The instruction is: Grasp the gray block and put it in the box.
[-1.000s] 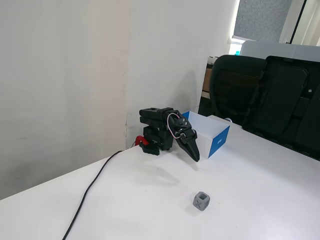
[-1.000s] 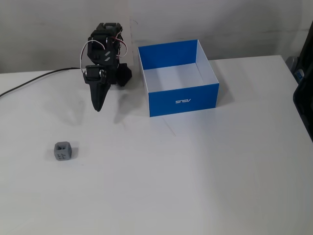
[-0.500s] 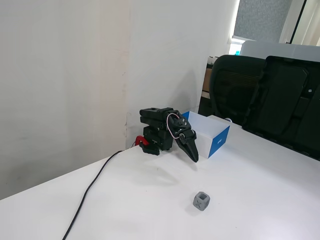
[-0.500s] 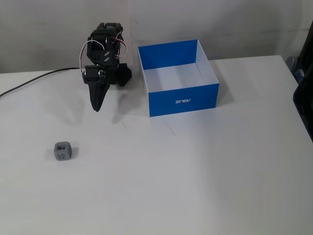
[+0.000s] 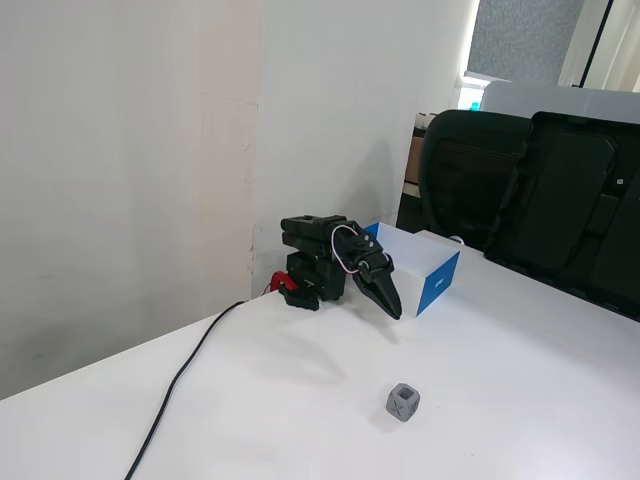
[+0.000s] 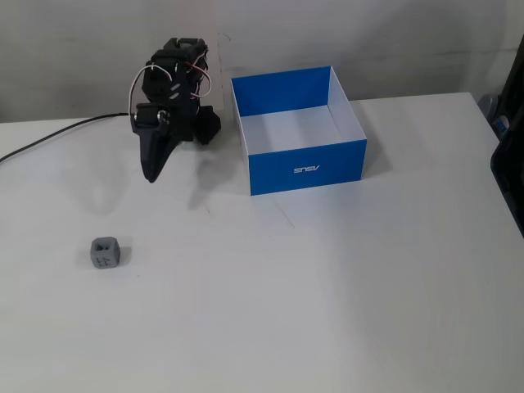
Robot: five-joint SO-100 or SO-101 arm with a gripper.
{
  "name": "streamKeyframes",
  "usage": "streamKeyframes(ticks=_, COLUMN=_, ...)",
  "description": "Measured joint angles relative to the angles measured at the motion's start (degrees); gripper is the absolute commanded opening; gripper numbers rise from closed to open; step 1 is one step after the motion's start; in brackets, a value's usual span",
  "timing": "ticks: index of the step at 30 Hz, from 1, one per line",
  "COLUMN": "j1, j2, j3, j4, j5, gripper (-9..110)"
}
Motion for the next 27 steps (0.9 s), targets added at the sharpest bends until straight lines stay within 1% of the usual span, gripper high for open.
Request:
streamKeyframes(ticks=4, j1=0.2, j2=0.0, j3=0.0, j4=-2.9, j5=-0.4, gripper=1)
streamKeyframes(ticks=7, j1=-0.9, j2=0.0, j3=0.0, j4=-5.8, j5=-1.7, gripper=9)
streamKeyframes(ticks=12, j1=-4.5, j2=0.0, j3=0.0, j4=-10.1, j5=-2.1, gripper=13)
streamKeyframes(ticks=17, j1=-6.0, j2=0.0, j3=0.0, j4=-9.9, j5=-2.1, gripper=12)
streamKeyframes(ticks=21, j1=-9.1, j2=0.0, j3=0.0, j4=-8.4, j5=-4.8, gripper=13)
streamKeyframes(ticks=24, j1=-12.4, j2=0.0, j3=0.0, j4=-8.1, j5=-5.6, gripper=11)
streamKeyframes(ticks=27, j1=-14.6, j2=0.0, j3=-0.8, j4=-5.0, j5=-6.3, gripper=11)
